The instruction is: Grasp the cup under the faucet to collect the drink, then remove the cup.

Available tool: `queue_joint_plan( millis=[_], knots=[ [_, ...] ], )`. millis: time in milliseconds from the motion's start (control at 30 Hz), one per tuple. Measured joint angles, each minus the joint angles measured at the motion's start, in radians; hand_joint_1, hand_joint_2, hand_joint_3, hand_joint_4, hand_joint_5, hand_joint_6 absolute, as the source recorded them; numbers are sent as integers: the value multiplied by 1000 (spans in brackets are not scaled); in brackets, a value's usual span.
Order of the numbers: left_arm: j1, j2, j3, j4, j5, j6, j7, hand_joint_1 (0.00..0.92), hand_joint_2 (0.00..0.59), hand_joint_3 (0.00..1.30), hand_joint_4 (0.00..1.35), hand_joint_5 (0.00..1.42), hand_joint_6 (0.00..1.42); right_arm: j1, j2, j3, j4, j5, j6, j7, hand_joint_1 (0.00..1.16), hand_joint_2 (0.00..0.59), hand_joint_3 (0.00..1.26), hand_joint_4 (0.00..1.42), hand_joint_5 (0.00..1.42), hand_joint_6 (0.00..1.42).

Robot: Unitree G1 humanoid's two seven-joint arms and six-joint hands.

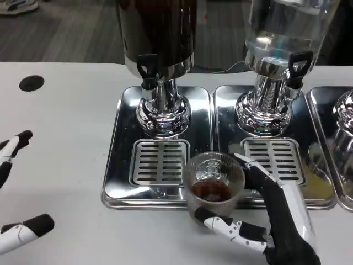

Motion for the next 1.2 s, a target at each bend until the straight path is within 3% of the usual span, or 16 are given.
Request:
queue_joint_plan(
  millis=[600, 1200],
  knots=[
    [0, 0, -22, -40, 1, 23, 0, 0, 9, 0, 0, 0, 0, 60, -10, -21, 2, -1, -100, -8, 844, 224, 375, 388, 352, 333],
    [19, 0, -17, -86, 1, 45, -9, 0, 9, 0, 0, 0, 0, 29, -6, -40, 178, -13, -186, -39, 844, 224, 385, 403, 363, 349]
  ],
)
